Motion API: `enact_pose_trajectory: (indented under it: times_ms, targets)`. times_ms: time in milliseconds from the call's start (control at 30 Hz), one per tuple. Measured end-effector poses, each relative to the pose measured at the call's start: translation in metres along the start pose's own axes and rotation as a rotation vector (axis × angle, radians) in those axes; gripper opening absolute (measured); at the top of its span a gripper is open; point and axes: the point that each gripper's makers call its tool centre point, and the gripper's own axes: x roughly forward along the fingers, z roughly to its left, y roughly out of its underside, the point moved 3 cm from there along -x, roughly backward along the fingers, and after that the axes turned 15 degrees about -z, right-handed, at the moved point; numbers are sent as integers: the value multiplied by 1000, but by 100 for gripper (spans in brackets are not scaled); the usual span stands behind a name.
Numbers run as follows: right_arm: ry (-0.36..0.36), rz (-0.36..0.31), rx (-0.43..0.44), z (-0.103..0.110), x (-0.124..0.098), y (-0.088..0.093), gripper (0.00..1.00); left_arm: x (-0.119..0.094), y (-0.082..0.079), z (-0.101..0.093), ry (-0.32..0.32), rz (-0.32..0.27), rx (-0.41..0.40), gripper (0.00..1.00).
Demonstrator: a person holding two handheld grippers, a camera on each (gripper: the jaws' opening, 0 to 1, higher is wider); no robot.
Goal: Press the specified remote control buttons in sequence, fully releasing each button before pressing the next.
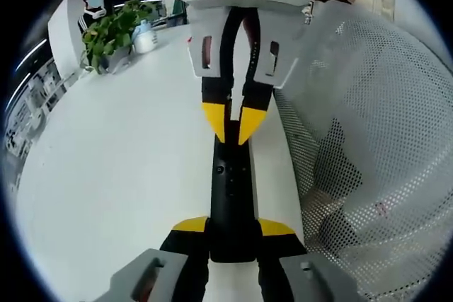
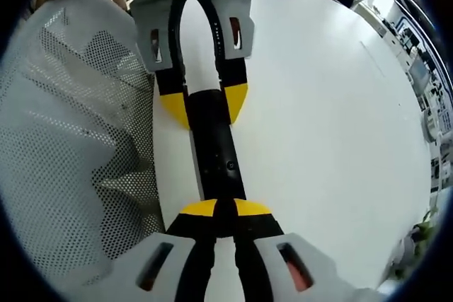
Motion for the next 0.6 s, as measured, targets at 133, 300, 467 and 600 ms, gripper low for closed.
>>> enact_pose_trajectory:
  times_ms: [133,300,467,600]
  targets:
    - [15,1,23,0,-1,1,6,0,0,0,0,-10,-2,25]
    - [89,-122,69,2,-3,5,6,0,0,1,2,-12,-10,25]
    - [126,-167,134,2,-3,6,6,1,0,0,4,-6,-1,25]
    - [115,-144,116,2,-2,4,6,1,0,0,4,-7,-4,25]
